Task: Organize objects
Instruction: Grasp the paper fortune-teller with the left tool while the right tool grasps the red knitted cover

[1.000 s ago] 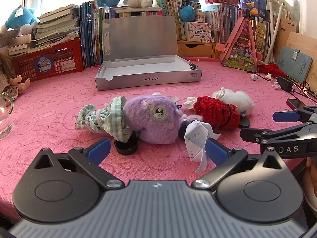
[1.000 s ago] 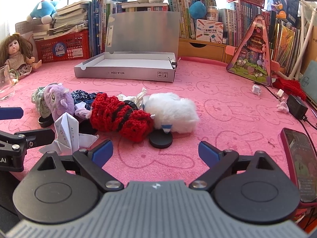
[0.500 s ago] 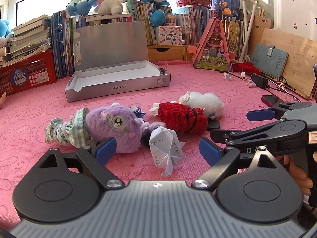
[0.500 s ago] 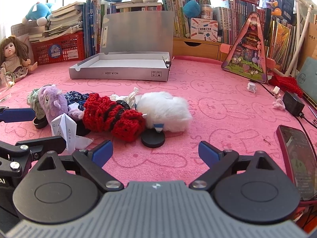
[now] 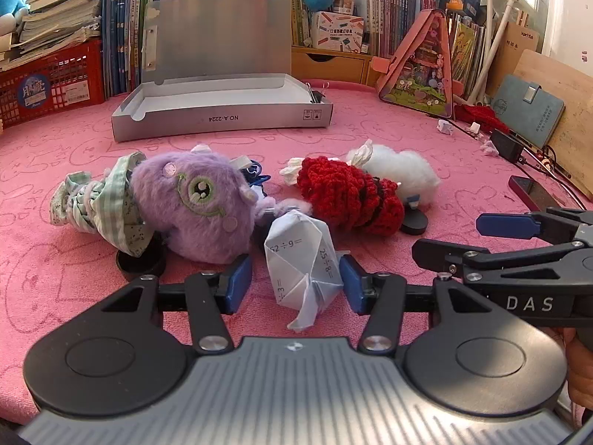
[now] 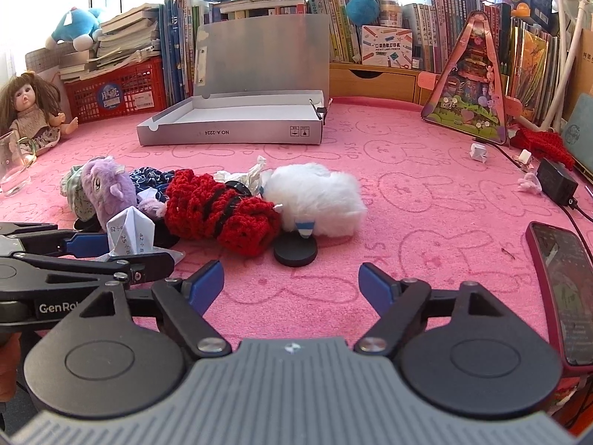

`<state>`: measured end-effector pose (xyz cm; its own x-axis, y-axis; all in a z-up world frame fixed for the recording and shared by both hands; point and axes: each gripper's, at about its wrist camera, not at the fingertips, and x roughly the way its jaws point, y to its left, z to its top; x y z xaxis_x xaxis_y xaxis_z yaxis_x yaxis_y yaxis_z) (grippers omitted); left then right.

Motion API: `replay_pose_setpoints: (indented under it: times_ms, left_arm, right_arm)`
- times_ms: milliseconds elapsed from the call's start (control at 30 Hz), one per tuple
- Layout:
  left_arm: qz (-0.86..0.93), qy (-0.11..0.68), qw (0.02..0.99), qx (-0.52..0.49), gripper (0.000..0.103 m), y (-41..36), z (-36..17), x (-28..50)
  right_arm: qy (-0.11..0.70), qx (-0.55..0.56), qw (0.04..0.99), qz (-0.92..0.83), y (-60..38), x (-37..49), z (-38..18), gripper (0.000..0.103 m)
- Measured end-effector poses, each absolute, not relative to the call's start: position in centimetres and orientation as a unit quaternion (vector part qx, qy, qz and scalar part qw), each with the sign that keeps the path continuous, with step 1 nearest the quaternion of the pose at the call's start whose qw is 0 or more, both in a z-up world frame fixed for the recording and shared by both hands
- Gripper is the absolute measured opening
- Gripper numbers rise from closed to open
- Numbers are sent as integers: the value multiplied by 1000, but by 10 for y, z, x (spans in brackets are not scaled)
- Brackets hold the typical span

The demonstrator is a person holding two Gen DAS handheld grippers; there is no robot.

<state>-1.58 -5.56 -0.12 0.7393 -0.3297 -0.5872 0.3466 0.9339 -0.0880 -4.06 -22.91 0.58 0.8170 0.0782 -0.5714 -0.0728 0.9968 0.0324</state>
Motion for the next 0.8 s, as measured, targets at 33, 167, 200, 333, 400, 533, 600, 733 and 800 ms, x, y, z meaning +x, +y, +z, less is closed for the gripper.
replay_pose_setpoints:
  times_ms: [33, 167, 200, 333, 400, 533, 600, 733, 800]
  left_arm:
    - [-181, 312, 933, 13, 56, -55, -1, -16]
    - [-180, 312, 933, 11, 54, -53, -1, -16]
    - [-179, 311, 933, 12, 53, -53, -1, -16]
    - [-174, 310, 935, 16, 42, -53, 0, -17]
    - [-167, 304, 938, 16, 42, -50, 3, -18]
    - [-167, 293, 941, 0, 43, -40, 13, -22]
    - [-167, 286, 944, 1, 43, -36, 17, -26]
    - [-158, 272, 949, 4, 43, -28, 25, -33]
    - [-150, 267, 952, -1, 43, -21, 28, -35]
  right_arm:
    - [299, 4, 953, 43, -227, -41, 6, 82]
    - [303, 7, 952, 51, -221, -39, 7, 71]
    - [306, 12, 950, 56, -220, -38, 7, 66]
    - [310, 10, 948, 66, -211, -36, 7, 55]
    - [305, 9, 950, 66, -208, -35, 9, 55]
    - [300, 32, 952, 55, -211, -28, 13, 72]
    - [295, 48, 953, 50, -213, -22, 15, 79]
    - [297, 74, 951, 50, -210, -10, 17, 82]
    - [301, 80, 949, 52, -205, -5, 17, 82]
